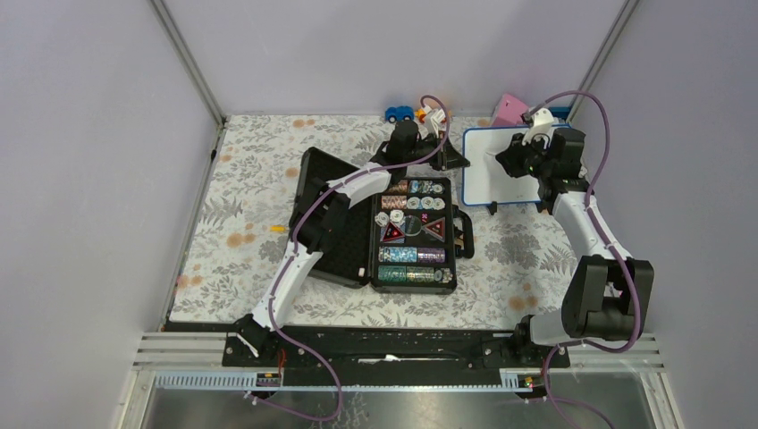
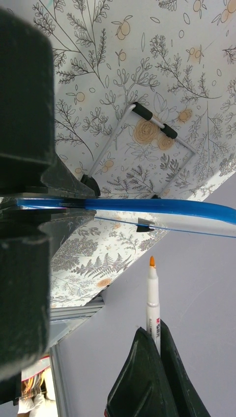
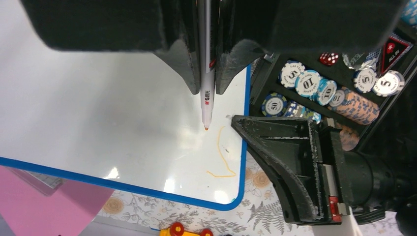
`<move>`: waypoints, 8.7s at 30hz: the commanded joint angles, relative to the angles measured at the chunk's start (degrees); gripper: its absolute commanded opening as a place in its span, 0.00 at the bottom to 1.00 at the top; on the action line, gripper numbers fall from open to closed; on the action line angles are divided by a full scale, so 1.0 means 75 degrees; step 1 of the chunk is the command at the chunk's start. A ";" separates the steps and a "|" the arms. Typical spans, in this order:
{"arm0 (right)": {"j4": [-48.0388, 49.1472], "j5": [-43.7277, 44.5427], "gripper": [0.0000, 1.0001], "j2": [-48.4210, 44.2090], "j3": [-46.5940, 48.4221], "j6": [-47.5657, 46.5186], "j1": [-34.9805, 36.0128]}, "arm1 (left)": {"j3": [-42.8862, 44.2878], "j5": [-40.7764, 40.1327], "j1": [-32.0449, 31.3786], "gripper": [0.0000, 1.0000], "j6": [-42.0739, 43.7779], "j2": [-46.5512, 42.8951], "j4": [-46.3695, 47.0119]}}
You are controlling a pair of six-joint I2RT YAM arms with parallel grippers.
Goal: Write a sentence on the whiteboard
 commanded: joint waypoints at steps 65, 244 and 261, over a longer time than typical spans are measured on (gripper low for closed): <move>0.0026 -0.0034 0.00 0.0884 0.0962 -0.0401 0.0282 | -0.0049 0.0109 -0.0038 0.00 0.0314 -0.0084 -0.0016; -0.0416 0.0246 0.00 0.1193 0.1468 -0.0767 0.0197 | -0.0080 0.0174 -0.0038 0.00 0.0140 0.0009 0.0125; -0.0624 0.0565 0.00 0.1048 0.0859 -0.1403 0.0146 | -0.0078 0.0174 -0.0038 0.00 0.0129 -0.0005 0.0136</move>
